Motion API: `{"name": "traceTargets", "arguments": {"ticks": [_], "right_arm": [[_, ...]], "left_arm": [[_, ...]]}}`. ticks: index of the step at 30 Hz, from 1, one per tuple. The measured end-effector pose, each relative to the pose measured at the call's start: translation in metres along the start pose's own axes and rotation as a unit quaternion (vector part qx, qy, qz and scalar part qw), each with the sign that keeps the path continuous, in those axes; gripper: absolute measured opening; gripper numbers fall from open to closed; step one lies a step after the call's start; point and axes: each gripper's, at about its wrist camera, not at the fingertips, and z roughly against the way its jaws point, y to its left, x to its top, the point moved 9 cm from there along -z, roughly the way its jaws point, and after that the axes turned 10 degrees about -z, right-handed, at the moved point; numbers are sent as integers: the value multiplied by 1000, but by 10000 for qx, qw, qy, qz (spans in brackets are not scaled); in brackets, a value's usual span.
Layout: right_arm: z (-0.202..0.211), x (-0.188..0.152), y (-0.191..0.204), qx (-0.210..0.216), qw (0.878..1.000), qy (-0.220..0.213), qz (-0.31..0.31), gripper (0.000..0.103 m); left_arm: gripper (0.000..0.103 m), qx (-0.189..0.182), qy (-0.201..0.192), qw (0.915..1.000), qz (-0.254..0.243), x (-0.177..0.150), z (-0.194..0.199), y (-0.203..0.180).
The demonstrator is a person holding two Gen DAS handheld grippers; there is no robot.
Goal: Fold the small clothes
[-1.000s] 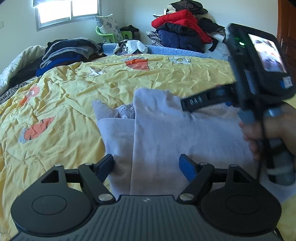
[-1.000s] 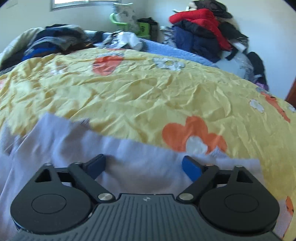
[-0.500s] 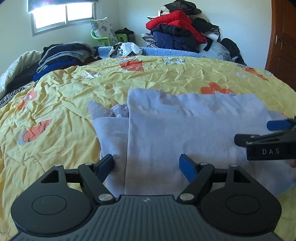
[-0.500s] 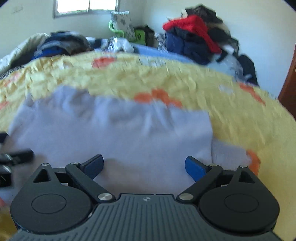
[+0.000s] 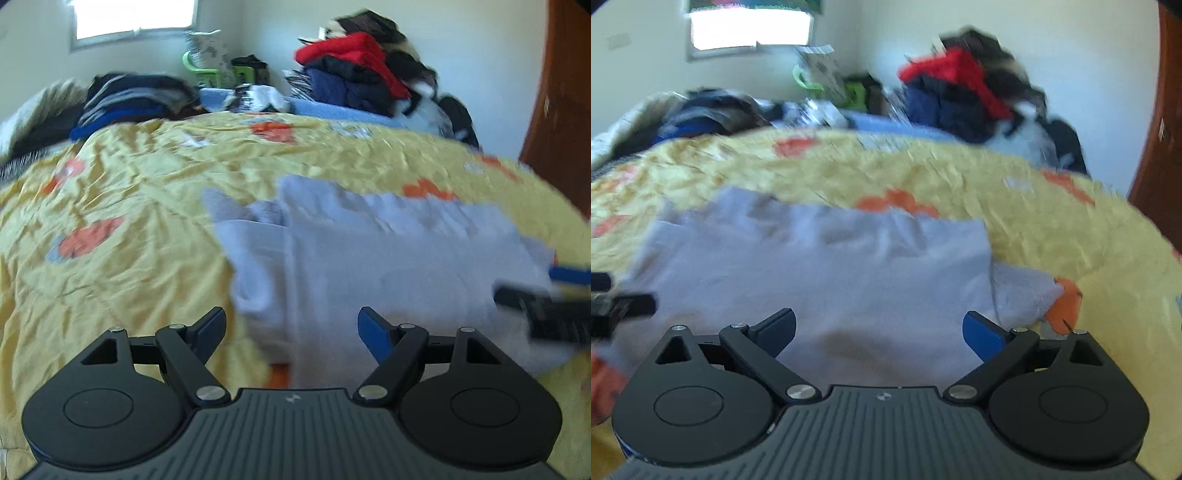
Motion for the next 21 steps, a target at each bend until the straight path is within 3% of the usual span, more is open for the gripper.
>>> {"name": "traceTargets", "arguments": {"ticks": [4, 6, 10, 12, 17, 21], "right_arm": [[38, -19, 42, 434, 9969, -347, 564, 97], [49, -31, 63, 541, 9936, -382, 914, 91], [59, -54, 98, 556, 9841, -370, 1648, 83], [59, -62, 109, 523, 9796, -342, 1911, 78], [55, -75, 126, 538, 9769, -241, 2054, 76], [50, -72, 135, 382, 9773, -328, 2058, 76]], "left_arm": [[79, -453, 174, 9959, 759, 4, -4, 35], [79, -719, 307, 9916, 1032, 8, -12, 45], [79, -1388, 548, 9787, 1407, 18, -34, 52], [79, -1509, 632, 9740, 1566, 21, -45, 55], [80, -1804, 626, 9637, 1866, 29, -63, 59], [87, -2183, 647, 9515, 2068, 36, -75, 56]]}}
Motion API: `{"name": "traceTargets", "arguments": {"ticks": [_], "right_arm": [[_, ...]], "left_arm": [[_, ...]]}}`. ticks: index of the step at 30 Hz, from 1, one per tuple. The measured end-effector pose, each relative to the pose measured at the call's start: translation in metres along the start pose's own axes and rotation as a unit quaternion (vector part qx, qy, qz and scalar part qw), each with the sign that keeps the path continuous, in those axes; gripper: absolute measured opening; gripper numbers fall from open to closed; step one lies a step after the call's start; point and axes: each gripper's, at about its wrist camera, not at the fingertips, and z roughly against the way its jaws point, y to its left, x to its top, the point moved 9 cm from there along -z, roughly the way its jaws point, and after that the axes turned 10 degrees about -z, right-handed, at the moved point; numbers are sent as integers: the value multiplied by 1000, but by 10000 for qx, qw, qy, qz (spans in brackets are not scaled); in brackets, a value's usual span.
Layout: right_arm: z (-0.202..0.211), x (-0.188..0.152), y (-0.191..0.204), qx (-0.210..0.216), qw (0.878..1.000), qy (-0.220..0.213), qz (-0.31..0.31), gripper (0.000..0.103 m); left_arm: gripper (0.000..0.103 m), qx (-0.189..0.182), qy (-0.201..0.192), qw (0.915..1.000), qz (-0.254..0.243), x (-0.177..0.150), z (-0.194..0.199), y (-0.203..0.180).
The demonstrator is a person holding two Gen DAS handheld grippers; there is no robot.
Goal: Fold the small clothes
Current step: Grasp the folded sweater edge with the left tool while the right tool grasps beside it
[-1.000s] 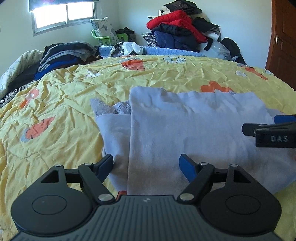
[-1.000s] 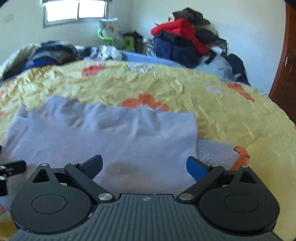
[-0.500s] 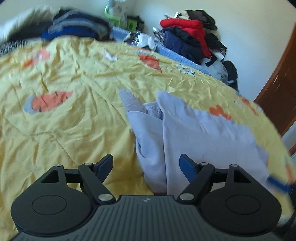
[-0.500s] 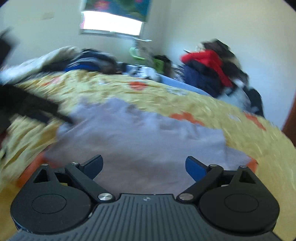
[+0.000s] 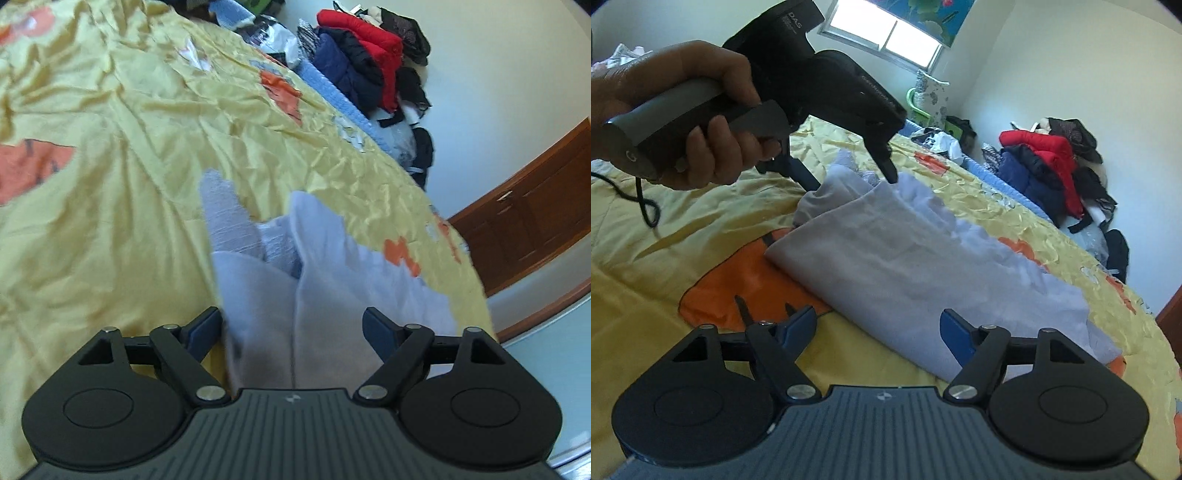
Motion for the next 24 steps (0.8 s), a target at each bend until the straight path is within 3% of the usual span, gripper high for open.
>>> {"name": "traceTargets", "arguments": {"ticks": [6, 14, 19, 22, 24], "right_arm": [[-11, 10, 15, -433, 9979, -144, 459, 76], [-24, 19, 27, -753, 9936, -276, 797, 75], [-32, 24, 36, -709, 9936, -257, 840, 62], [-39, 27, 42, -662, 9934, -228, 914, 46], [-41, 27, 50, -632, 9925, -225, 1021, 34]], "left_arm": [[90, -316, 291, 9990, -86, 14, -17, -4], [91, -452, 235, 9981, -339, 27, -34, -11], [91, -292, 234, 9974, -616, 38, -46, -15], [89, -117, 248, 9945, -1008, 41, -54, -21], [70, 151, 266, 9913, -1282, 43, -57, -23]]}}
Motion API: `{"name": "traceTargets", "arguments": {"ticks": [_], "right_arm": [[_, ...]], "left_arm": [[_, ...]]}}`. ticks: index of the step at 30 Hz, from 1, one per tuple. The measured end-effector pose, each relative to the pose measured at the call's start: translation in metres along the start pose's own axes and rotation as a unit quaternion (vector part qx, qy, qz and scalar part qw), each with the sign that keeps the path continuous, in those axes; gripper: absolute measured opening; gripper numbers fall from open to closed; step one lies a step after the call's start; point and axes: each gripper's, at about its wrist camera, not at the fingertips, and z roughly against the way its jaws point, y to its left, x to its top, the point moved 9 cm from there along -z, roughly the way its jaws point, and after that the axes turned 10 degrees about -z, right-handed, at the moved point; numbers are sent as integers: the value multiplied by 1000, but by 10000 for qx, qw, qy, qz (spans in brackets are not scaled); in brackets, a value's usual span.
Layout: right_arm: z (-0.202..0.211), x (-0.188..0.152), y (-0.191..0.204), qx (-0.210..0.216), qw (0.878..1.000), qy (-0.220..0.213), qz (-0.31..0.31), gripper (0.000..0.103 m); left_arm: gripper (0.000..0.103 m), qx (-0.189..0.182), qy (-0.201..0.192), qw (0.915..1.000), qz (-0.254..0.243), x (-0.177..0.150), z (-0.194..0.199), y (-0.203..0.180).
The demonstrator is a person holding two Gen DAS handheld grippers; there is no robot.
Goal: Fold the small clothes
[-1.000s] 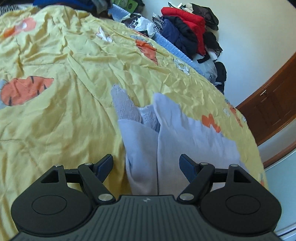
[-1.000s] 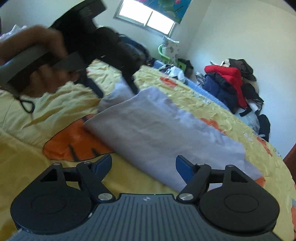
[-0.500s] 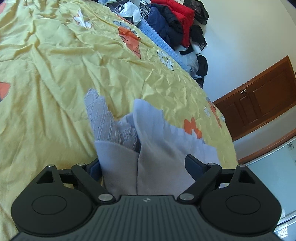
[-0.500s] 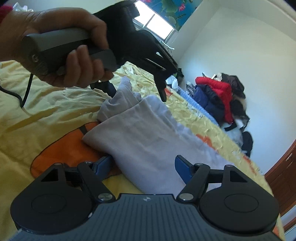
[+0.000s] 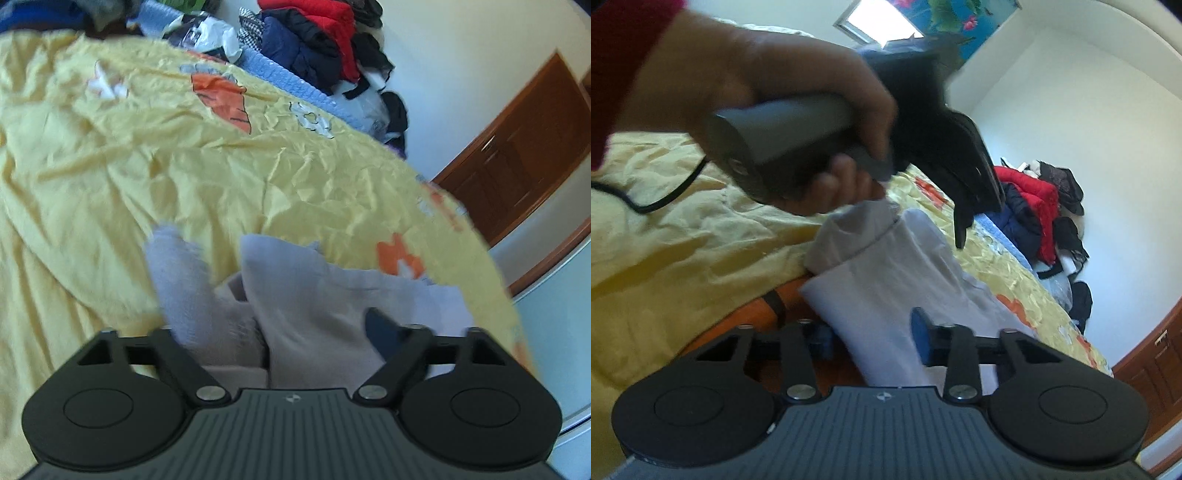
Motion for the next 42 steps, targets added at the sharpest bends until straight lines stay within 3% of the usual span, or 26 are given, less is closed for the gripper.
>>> {"name": "traceTargets", "arguments": {"ticks": [2, 3, 4, 6, 11, 19, 31, 42], "right_arm": [[-1, 1, 6, 64, 9999, 7, 88, 26], [-1, 2, 8, 97, 9999, 12, 110, 26], [0, 2, 9, 128, 9998, 6, 131, 19], [0, 2, 10, 237, 9997, 8, 108, 15], [3, 4, 6, 335, 9994, -91, -39, 9], [33, 11, -34, 508, 9926, -507, -984, 7], [64, -4, -114, 422, 9740, -680, -2118, 7], [72, -43, -172, 284, 9551, -581, -2890, 5]], "left_arm": [[39, 285, 57, 9993, -228, 2, -2, 1], [28, 318, 102, 9992, -235, 1, -3, 2], [25, 342, 133, 9991, -207, 0, -4, 4], [14, 409, 146, 9989, -201, -1, -4, 5], [12, 706, 85, 9970, -317, 1, 0, -3], [11, 1088, -165, 9918, -648, 17, 23, -31], [11, 1018, -504, 9905, -782, 44, 39, -104], [11, 875, -368, 9898, -1066, 48, 7, -169]]}}
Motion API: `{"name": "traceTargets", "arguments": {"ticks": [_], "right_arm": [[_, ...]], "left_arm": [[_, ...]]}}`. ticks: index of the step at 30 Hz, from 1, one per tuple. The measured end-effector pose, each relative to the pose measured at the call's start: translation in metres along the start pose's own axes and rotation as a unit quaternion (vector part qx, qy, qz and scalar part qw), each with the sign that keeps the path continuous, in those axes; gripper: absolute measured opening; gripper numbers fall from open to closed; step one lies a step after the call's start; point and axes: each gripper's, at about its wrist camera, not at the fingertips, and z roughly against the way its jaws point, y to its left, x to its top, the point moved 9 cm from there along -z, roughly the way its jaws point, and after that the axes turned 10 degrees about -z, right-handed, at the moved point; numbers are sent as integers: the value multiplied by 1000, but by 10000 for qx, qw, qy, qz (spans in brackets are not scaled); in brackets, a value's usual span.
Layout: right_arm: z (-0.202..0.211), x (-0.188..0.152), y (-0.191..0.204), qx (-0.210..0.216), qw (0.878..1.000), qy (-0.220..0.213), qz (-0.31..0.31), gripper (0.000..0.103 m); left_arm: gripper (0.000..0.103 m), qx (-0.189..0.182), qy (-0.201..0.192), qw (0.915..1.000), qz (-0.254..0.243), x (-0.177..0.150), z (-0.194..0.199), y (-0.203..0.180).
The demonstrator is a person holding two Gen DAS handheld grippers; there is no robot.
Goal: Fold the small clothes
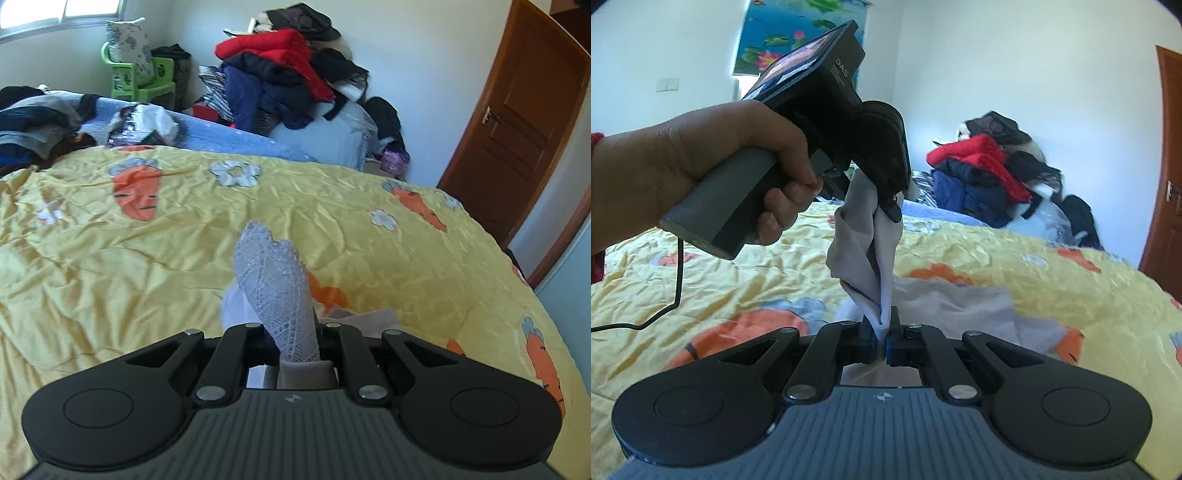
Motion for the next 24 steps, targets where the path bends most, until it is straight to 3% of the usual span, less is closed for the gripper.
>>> {"name": "traceTargets", "arguments": {"ticks": [11, 22, 24], "right_arm": [[-6, -16, -67, 80, 9904, 304, -1344, 5], [-20, -40, -118, 167, 9653, 569, -2542, 5], [-24, -46, -122, 246, 9591, 702, -2730, 9]], "left_arm": [[11, -54, 329, 9988, -366, -9, -51, -65], [11, -19, 571, 9957, -726, -20, -92, -107], [11, 3, 653, 9947, -788, -22, -97, -110]]}}
